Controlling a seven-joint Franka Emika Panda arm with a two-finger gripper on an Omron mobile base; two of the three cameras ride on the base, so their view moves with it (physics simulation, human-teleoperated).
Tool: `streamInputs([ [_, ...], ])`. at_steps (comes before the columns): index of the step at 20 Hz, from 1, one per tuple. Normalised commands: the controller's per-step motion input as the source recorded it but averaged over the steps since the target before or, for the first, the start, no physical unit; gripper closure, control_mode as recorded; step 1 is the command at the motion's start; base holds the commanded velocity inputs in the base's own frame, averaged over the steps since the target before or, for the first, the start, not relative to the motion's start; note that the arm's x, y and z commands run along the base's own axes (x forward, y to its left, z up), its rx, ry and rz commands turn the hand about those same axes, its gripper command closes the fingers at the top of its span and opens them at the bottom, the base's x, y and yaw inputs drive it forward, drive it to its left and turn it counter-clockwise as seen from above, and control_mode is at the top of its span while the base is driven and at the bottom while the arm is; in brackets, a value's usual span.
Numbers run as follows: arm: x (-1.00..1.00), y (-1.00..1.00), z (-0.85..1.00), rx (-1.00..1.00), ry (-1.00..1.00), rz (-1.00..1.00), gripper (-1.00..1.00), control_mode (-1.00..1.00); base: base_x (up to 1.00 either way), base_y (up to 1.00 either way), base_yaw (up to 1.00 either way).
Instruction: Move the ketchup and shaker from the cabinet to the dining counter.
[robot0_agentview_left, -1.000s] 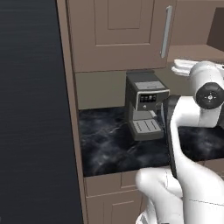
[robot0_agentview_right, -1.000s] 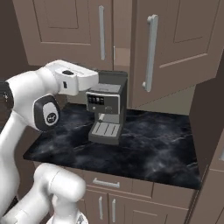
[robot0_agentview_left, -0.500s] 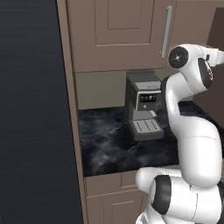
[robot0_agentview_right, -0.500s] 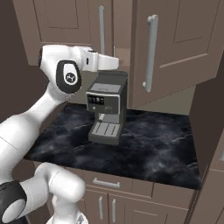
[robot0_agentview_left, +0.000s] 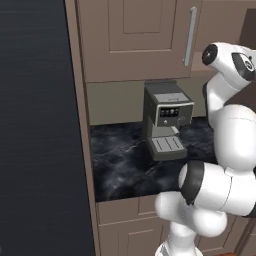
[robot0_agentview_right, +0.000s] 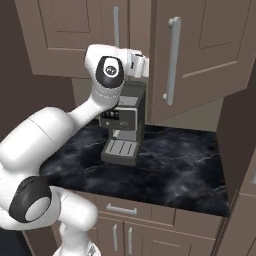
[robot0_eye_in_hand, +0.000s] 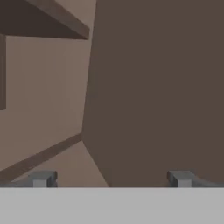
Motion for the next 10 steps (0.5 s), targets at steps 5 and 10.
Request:
streamInputs([
  [5, -0.51, -0.98, 0.00, 0.00, -0.06, -0.45, -1.00, -1.00, 0.00, 0.00, 0.00],
  [10, -0.50, -1.00, 0.00, 0.00, -0.04, -0.44, -1.00, -1.00, 0.00, 0.00, 0.00],
])
